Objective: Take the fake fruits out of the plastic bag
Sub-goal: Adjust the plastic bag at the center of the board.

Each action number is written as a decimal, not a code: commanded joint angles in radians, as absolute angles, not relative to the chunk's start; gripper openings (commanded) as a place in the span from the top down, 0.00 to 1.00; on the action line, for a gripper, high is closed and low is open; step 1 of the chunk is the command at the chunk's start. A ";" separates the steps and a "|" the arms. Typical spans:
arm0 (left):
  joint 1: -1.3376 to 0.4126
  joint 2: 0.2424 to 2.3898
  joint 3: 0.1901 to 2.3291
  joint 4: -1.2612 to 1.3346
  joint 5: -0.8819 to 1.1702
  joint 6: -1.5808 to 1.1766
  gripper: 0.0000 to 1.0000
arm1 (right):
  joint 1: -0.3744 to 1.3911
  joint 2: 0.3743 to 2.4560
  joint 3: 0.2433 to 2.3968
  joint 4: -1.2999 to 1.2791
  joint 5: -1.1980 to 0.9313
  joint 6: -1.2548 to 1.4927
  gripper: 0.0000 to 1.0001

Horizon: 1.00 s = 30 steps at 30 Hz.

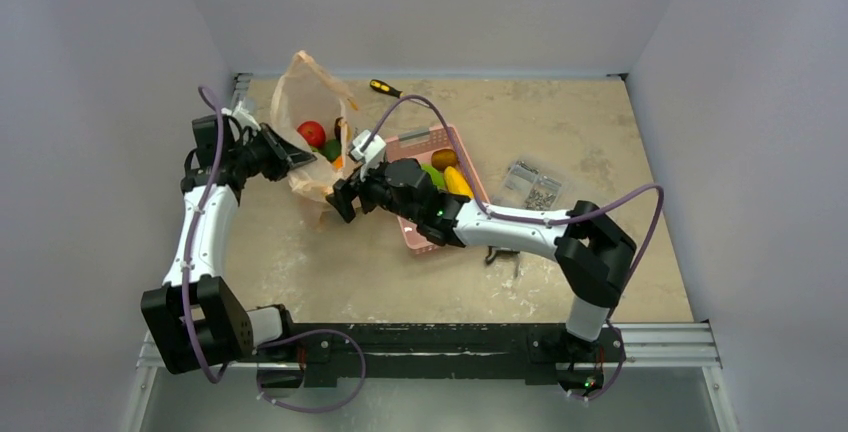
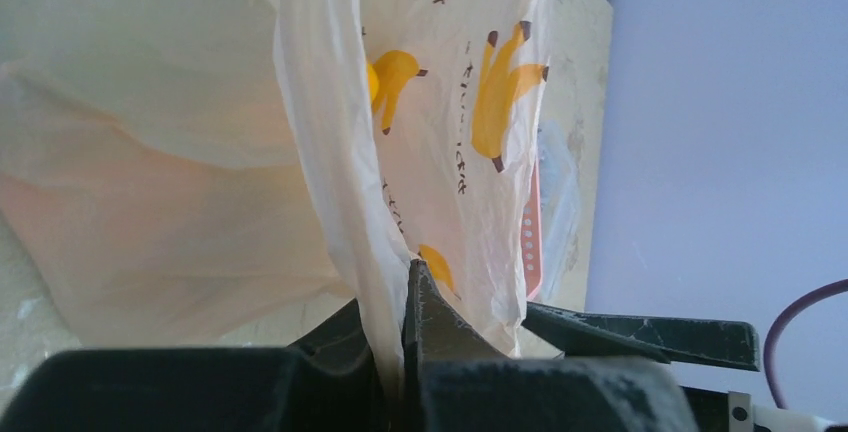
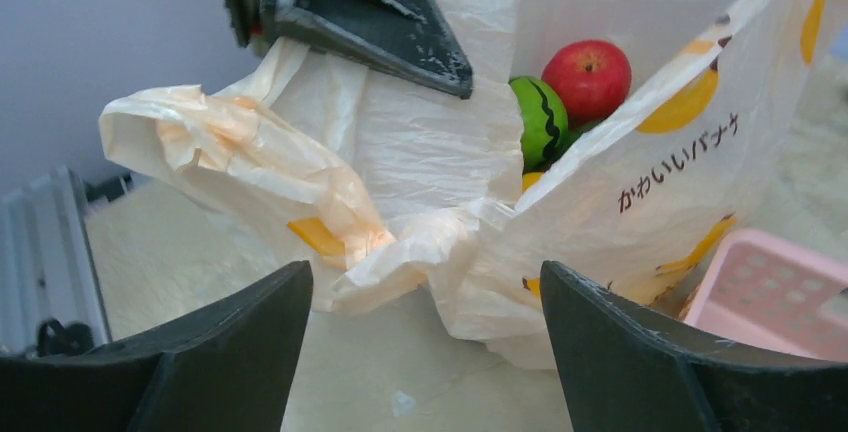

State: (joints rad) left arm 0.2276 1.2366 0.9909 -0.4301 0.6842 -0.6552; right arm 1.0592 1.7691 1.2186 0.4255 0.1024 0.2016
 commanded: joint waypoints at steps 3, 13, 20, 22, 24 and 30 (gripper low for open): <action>0.245 1.217 1.035 -0.325 0.813 -0.516 1.00 | 1.054 1.676 1.340 0.290 -0.021 -0.132 0.06; 0.245 1.118 0.918 -0.058 0.865 -0.572 1.00 | 0.922 1.713 1.442 0.044 -0.020 1.078 0.01; 0.245 1.107 0.910 -0.068 0.847 -0.567 1.00 | 0.920 1.774 1.474 -0.009 -0.070 1.341 0.01; 0.245 1.106 0.914 -0.075 0.847 -0.560 1.00 | 0.919 1.799 1.481 -0.014 -0.117 1.400 0.01; 0.245 1.101 0.911 -0.079 0.843 -0.558 1.00 | 0.919 1.825 1.482 0.019 -0.151 1.461 0.01; 0.245 1.098 0.923 -0.103 0.823 -0.538 1.00 | 0.916 1.929 1.468 0.218 -0.291 1.643 0.07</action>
